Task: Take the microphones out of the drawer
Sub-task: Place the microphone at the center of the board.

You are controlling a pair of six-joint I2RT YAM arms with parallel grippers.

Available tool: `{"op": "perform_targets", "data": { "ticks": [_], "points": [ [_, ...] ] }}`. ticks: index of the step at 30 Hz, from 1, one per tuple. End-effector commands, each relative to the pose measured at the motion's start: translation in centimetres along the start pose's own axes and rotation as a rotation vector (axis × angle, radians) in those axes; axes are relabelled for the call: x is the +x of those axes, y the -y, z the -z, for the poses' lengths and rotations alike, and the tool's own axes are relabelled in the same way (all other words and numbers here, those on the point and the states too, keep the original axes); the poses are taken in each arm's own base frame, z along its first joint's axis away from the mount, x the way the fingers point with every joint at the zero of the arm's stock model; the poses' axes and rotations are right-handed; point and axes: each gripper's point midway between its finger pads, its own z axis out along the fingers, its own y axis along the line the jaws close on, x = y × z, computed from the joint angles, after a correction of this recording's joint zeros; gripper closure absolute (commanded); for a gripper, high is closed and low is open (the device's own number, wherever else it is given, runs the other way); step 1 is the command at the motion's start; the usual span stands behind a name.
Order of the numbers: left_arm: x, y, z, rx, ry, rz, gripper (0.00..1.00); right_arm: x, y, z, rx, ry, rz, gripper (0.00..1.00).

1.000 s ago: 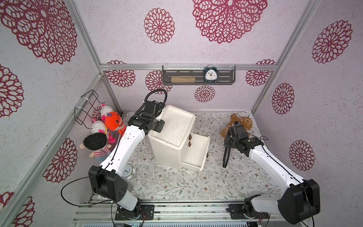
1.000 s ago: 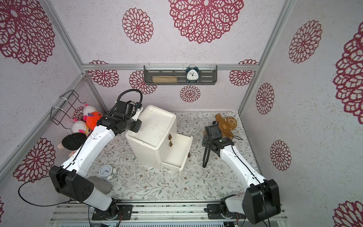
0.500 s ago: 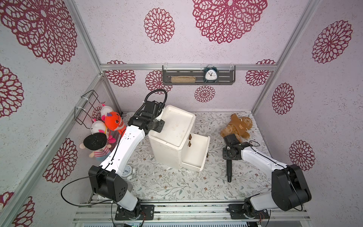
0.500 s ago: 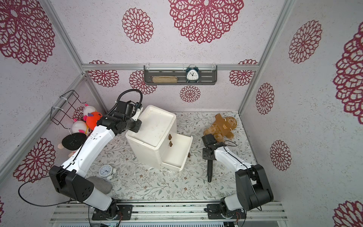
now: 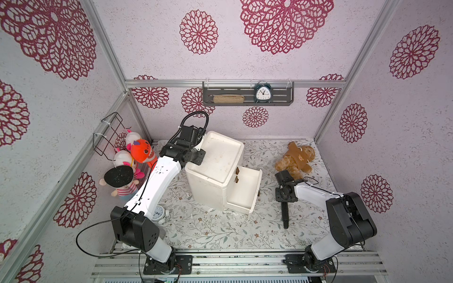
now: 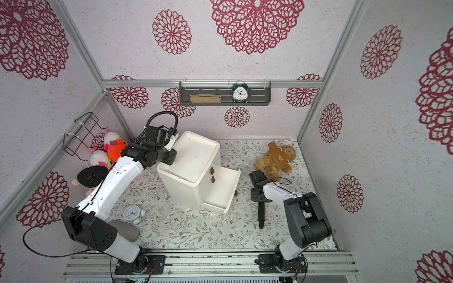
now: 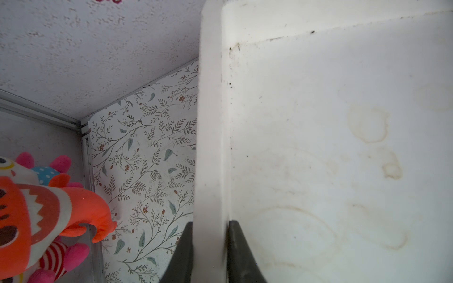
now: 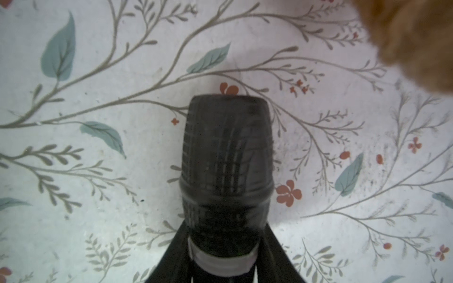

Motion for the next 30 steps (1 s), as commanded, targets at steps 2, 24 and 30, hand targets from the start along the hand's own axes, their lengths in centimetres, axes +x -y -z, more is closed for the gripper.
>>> {"op": "perform_targets", "data": {
  "ticks": [2,24,30],
  "points": [
    [2.7,-1.6,-2.2,-0.104,-0.125,-0.089,0.99,-0.1,0.1,-0.4,0.020,-0.011,0.026,0.75],
    [2.6,-1.4,-2.2,-0.094,-0.124,-0.085,0.99,-2.2,0.0,2.8,-0.019,0.042,0.047,0.10],
    [2.6,-1.4,-2.2,-0.094,-0.124,-0.085,0.99,-3.0,-0.9,4.6,-0.060,0.076,0.062,0.01]
  ]
}}
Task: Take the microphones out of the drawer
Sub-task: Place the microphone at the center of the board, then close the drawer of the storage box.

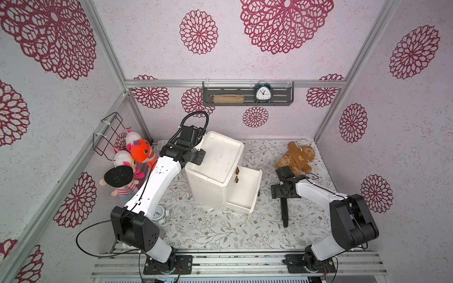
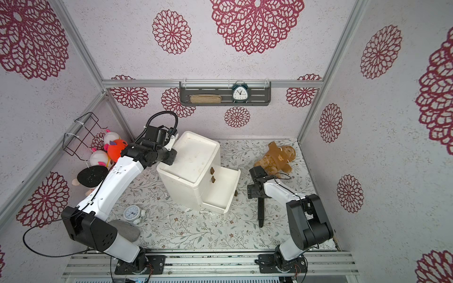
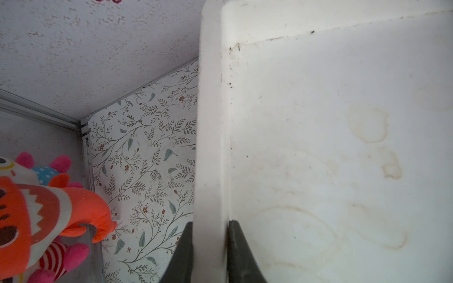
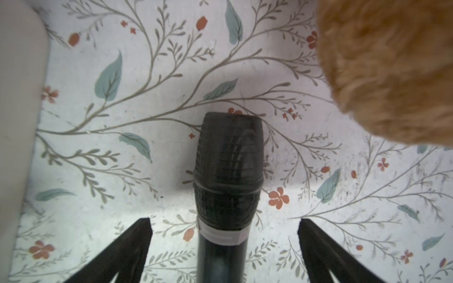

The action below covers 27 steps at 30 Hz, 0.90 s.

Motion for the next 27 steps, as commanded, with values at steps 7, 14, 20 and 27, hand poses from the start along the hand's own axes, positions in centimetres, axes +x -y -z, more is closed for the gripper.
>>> {"op": "perform_targets", "data": {
  "ticks": [7,14,20,27],
  "points": [
    [2.5,-1.4,-2.3,-0.091,-0.124,-0.084,0.99,-1.9,-3.0,3.8,-0.097,0.069,0.023,0.01],
    [2.6,-1.4,-2.1,-0.090,-0.126,-0.084,0.99,-2.2,-6.9,4.1,-0.186,0.094,0.033,0.01],
    [2.6,-1.1,-2.1,-0.076,-0.123,-0.084,0.99,-2.1,-9.7,3.3,-0.261,0.107,0.026,0.01],
    [2.4,-0.9,-2.1,-0.068,-0.123,-0.089,0.99,-2.4,-11.8,3.2,-0.318,0.121,0.021,0.01]
  ]
}}
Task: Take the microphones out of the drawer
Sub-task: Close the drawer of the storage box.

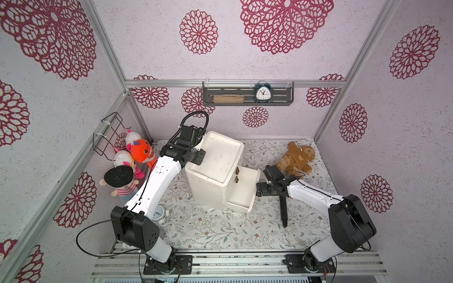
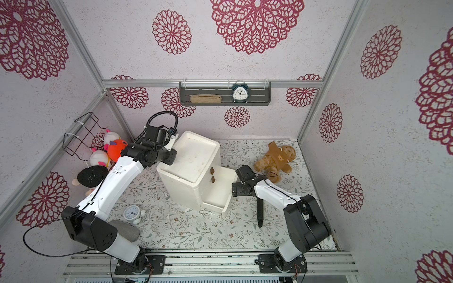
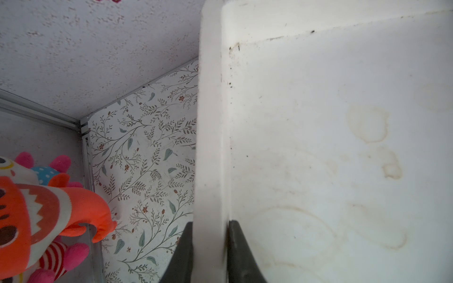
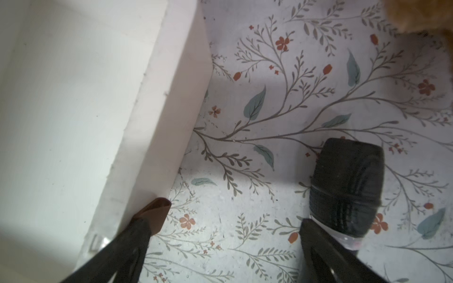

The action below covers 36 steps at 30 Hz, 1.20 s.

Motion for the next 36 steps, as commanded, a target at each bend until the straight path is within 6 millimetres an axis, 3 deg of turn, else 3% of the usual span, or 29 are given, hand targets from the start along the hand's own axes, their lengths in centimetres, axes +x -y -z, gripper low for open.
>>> {"op": "perform_targets", "data": {
  "ticks": [1,19,28,36],
  "points": [
    [2.4,-0.8,-2.1,-0.066,-0.119,-0.088,0.99,-1.4,-3.0,-0.3,-0.097,0.043,-0.014,0.01],
    [2.3,-0.1,-2.7,-0.033,-0.123,-0.090,0.99,-4.2,-11.0,-3.4,-0.288,0.090,-0.086,0.01],
    [2.5,0.3,-3.0,-0.021,-0.132,-0.094,0.99,-4.2,-13.8,-4.1,-0.409,0.113,-0.170,0.01],
    [2.7,0.4,-3.1,-0.020,-0.136,-0.096,0.99,-4.0,-12.5,-3.2,-0.355,0.130,-0.159,0.01]
  ]
}}
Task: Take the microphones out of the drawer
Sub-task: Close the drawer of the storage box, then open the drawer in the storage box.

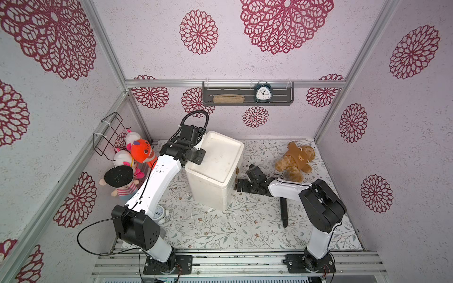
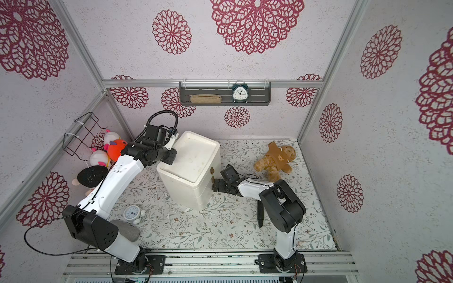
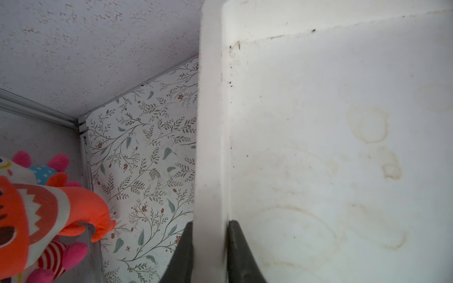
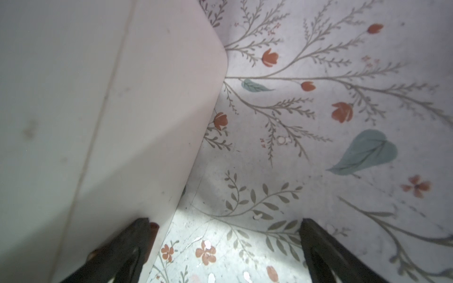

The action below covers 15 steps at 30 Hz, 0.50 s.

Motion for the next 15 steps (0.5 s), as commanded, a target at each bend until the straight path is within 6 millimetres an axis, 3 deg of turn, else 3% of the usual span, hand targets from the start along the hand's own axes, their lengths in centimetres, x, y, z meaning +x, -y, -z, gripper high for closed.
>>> {"op": "perform_targets", "data": {
  "ticks": [1,15],
  "points": [
    [2.7,0.1,-2.9,-0.033,-0.128,-0.096,0.99,-1.4,-2.4,1.7,-0.072,0.063,0.016,0.01],
    [2.8,0.0,-3.1,-0.038,-0.134,-0.098,0.99,-1.8,1.8,4.7,0.045,0.072,0.039,0.01]
  ]
}}
